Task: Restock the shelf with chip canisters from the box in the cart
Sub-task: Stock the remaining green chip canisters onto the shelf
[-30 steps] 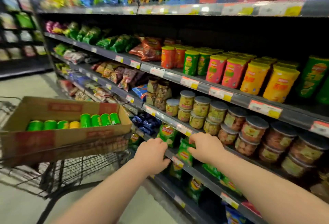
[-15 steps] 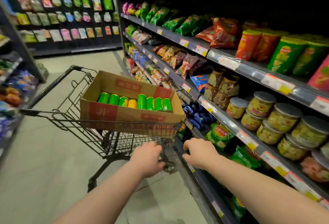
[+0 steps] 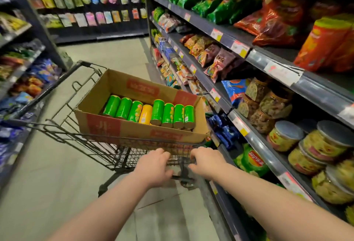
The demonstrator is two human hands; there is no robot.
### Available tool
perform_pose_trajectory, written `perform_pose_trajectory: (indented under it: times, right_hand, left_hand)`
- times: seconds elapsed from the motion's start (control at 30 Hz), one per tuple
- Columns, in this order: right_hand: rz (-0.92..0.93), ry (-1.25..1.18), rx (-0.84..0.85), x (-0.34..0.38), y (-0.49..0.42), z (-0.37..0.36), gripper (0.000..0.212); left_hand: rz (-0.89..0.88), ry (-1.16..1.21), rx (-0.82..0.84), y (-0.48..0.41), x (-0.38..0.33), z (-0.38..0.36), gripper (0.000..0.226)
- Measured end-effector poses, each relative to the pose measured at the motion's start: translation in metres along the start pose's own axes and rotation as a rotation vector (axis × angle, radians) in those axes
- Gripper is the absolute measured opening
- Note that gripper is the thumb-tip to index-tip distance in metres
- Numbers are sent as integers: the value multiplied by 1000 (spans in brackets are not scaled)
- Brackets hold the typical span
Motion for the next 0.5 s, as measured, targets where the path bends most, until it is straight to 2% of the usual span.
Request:
perform_pose_trajectory:
  times: [0.3,0.5]
  right_hand:
    - [21,-59,33,-8,-54,7,34]
    - [-37,-122,19,-12,-100,15,35]
  left_hand:
    - [51,77,10,-44,21,2,49]
    - [-13,96,33,-92,36,12,49]
Point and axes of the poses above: each hand's wrist, its own y-axis away from the middle knuckle, its own z-axis out of the back of the hand, x = y × z, the point moved 8 cm from there along -y, towards the middle knuckle
